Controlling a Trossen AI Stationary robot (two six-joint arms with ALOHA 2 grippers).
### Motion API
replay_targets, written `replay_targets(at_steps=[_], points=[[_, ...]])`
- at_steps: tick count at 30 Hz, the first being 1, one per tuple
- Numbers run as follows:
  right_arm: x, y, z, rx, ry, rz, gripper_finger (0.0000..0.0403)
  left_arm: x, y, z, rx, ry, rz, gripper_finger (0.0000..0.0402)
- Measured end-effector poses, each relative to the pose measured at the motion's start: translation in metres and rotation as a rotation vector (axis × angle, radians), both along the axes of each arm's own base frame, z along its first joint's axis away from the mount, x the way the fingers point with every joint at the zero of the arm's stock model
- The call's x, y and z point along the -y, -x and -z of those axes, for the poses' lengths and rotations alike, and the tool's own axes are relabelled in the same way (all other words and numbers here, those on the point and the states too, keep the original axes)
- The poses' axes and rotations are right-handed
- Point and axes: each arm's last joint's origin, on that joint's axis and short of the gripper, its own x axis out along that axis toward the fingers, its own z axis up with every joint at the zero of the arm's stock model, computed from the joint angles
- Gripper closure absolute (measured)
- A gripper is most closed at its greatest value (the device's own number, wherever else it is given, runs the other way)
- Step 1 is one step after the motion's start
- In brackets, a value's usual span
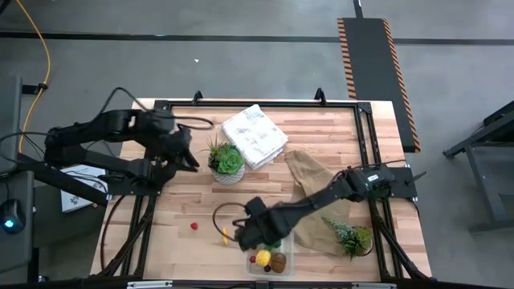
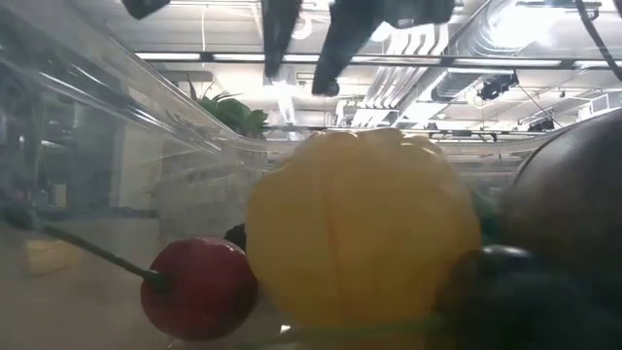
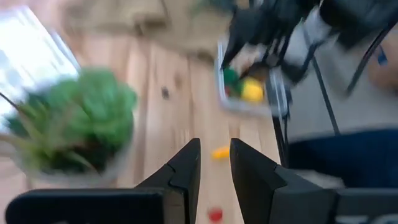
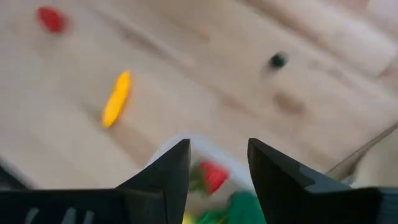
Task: Pick and placing Produce into tupperware
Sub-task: Put the red raspberry into the transparent bin
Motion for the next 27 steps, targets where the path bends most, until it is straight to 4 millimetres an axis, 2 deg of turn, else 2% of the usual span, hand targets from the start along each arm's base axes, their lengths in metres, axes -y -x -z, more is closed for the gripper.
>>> replay_targets(at_steps=[6,11,18,24,27], points=[[0.034,-0.002,0.002,-0.129,0.114,-0.037,0.0254,0.003,0.025,-0.013,0.120,-0.023,-0.122,0.0325],[0.057,0.006,-0.009,-0.231,0.194,-0.077,0.0254,0.006,0.040,0.010,0.136,0.057,-0.201,0.0325],[0.081,0.019,-0.046,-0.185,0.261,-0.126,0.0254,0.018,0.047,0.053,0.193,0.242,-0.193,0.0325],[0.107,0.050,-0.089,-0.105,0.315,-0.076,0.0254,0.033,0.051,0.061,0.236,0.289,-0.139,0.0325],[0.117,0.072,-0.102,-0.096,0.308,-0.054,0.0254,0.041,0.051,0.059,0.251,0.270,-0.122,0.0325]])
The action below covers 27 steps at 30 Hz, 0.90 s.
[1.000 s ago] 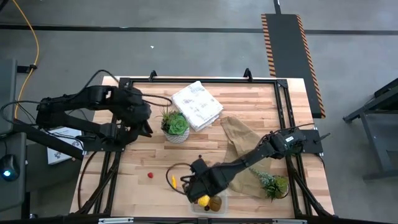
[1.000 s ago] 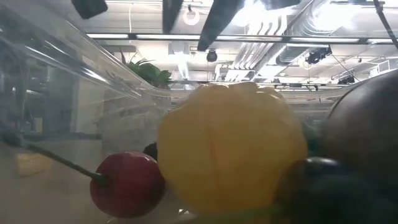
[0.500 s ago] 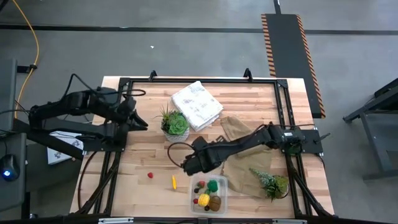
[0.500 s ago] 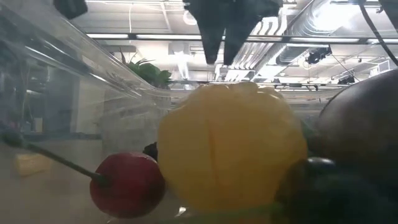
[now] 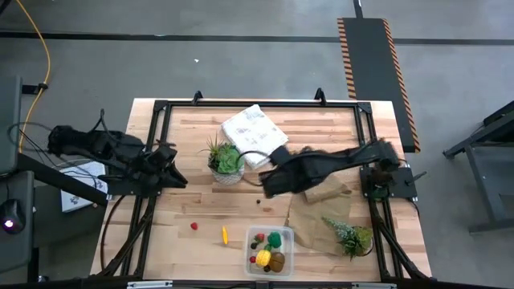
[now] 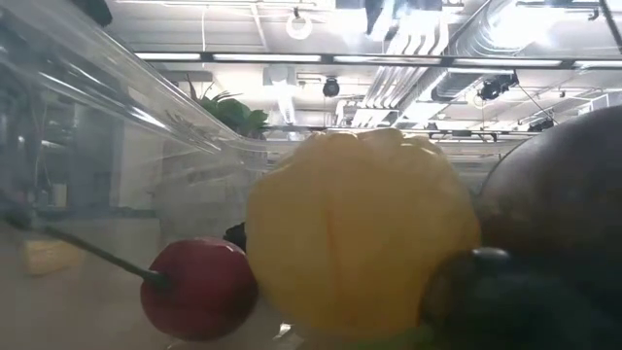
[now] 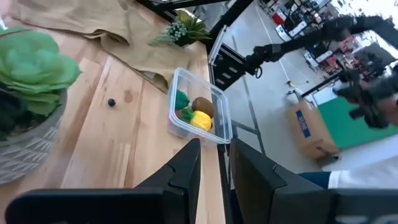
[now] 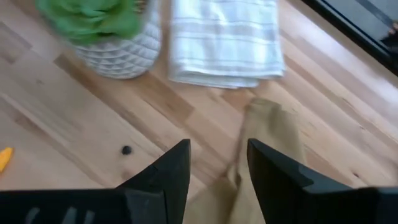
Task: Pick and placing Produce into tupperware
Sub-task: Put the red raspberry into the transparent bin
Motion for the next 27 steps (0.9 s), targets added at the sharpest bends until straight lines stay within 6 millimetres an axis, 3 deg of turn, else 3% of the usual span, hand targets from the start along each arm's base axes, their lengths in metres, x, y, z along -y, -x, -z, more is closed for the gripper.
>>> replay_targets(at_steps=[6,13,20,27], points=[[0.010,0.047,-0.008,0.102,-0.065,0.074,0.0254,0.025,-0.007,0.004,-0.036,-0.053,0.059,0.0325],[0.001,0.067,0.015,0.335,-0.172,0.066,0.0254,0.069,-0.012,0.022,-0.141,-0.162,0.130,0.0325],[0.005,0.080,0.047,0.195,-0.195,0.024,0.0254,0.096,-0.010,0.049,-0.311,-0.331,0.150,0.0325],[0.011,0.083,0.056,0.080,-0.205,-0.119,0.0254,0.109,-0.019,0.070,-0.391,-0.566,0.248,0.0325]])
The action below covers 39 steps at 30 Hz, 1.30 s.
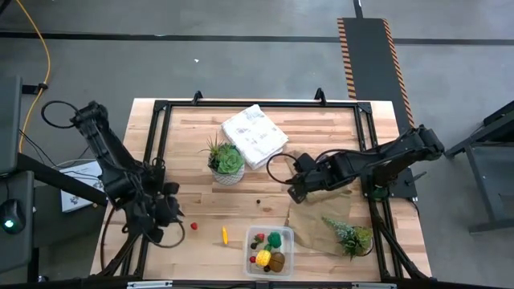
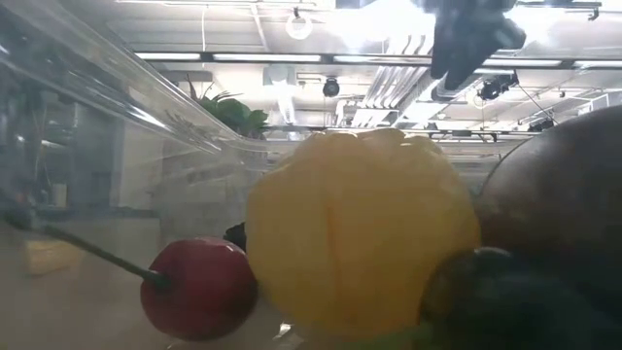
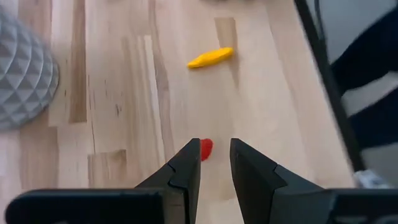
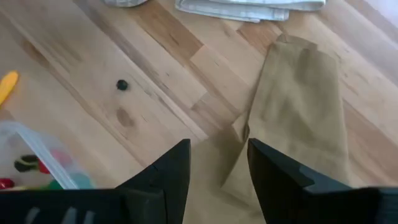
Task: Pick and placing Produce into tupperware
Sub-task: Put the red raspberry into the transparent bin
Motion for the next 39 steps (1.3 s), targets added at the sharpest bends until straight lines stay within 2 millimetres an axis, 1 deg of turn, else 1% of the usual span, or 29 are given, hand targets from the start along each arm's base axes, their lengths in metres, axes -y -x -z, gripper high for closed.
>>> replay_targets(at_steps=[5,8,14,19,22,26,31,33,36,39], points=[[-0.002,-0.001,0.000,0.000,0.012,-0.042,0.0254,0.008,-0.007,0.014,-0.051,-0.145,0.128,0.0325],[-0.005,0.000,0.000,0.009,0.005,-0.041,0.0254,0.013,-0.010,0.021,-0.077,-0.197,0.176,0.0325],[-0.017,0.001,-0.001,0.056,-0.046,0.024,0.0254,0.018,-0.014,0.031,-0.127,-0.284,0.274,0.0325],[-0.024,-0.002,-0.004,0.141,-0.082,0.076,0.0254,0.011,-0.023,0.034,-0.180,-0.252,0.267,0.0325],[-0.027,-0.004,-0.005,0.180,-0.110,0.103,0.0254,0.006,-0.030,0.034,-0.189,-0.255,0.305,0.0325],[-0.031,-0.006,-0.007,0.223,-0.131,0.124,0.0254,0.001,-0.039,0.033,-0.205,-0.183,0.371,0.0325],[-0.036,-0.005,-0.008,0.251,-0.135,0.150,0.0254,-0.005,-0.045,0.033,-0.192,-0.200,0.412,0.0325],[-0.038,-0.004,-0.007,0.253,-0.141,0.157,0.0254,-0.006,-0.045,0.037,-0.193,-0.182,0.427,0.0325],[-0.040,-0.003,-0.008,0.257,-0.153,0.169,0.0254,-0.009,-0.043,0.050,-0.213,-0.130,0.450,0.0322],[-0.042,-0.002,-0.008,0.261,-0.164,0.183,0.0254,-0.011,-0.039,0.063,-0.239,-0.107,0.441,0.0302]])
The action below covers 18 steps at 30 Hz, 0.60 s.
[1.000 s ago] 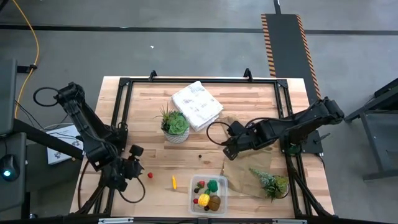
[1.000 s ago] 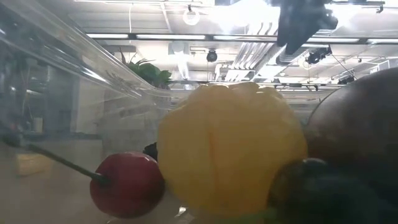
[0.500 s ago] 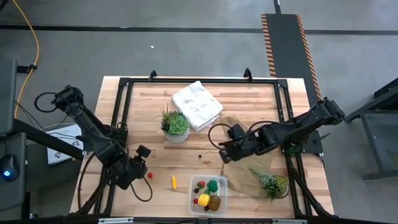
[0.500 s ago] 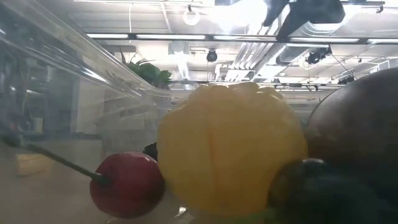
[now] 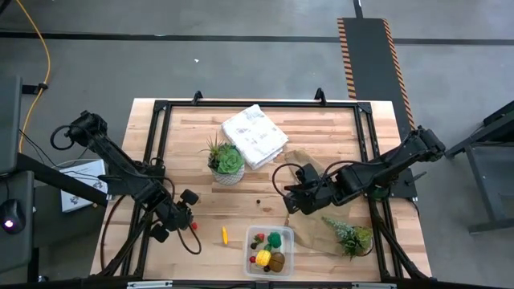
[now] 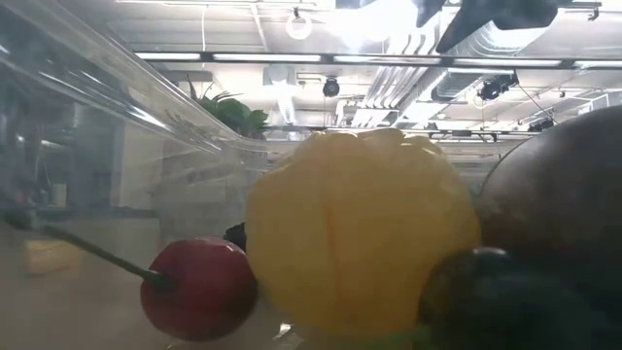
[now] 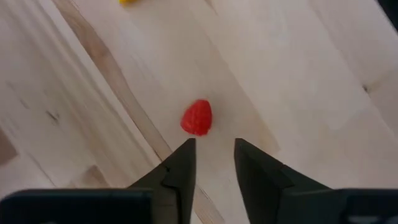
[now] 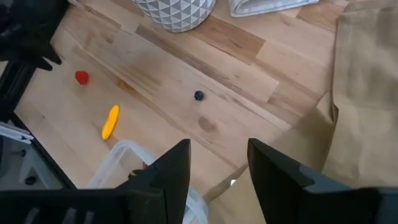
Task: Pick and placing Produce into tupperware
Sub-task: Put the red raspberry into the transparent bin
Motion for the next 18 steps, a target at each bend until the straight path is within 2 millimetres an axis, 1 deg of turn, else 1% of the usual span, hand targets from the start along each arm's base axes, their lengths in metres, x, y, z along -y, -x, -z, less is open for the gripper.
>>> replay_targets(at_steps=[2,6,10,13,16,18], points=[[-0.001,0.001,0.000,0.001,-0.003,0.001,0.0254,-0.001,0.001,0.003,-0.009,-0.001,-0.009,0.0280],[-0.001,0.000,0.000,0.001,-0.003,0.001,0.0254,-0.002,0.000,0.003,0.016,-0.025,-0.035,0.0231],[-0.001,0.000,0.000,0.005,0.005,0.007,0.0254,-0.001,-0.003,0.002,0.075,-0.053,0.005,0.0196],[0.000,0.000,0.000,0.010,0.012,0.016,0.0254,-0.001,-0.003,0.004,0.089,-0.061,0.027,0.0184],[0.000,0.000,0.000,0.010,0.010,0.018,0.0254,-0.004,0.001,0.013,0.065,-0.077,0.036,0.0181],[0.000,0.000,0.000,0.010,0.009,0.021,0.0254,-0.004,0.001,0.015,0.073,-0.072,0.036,0.0181]])
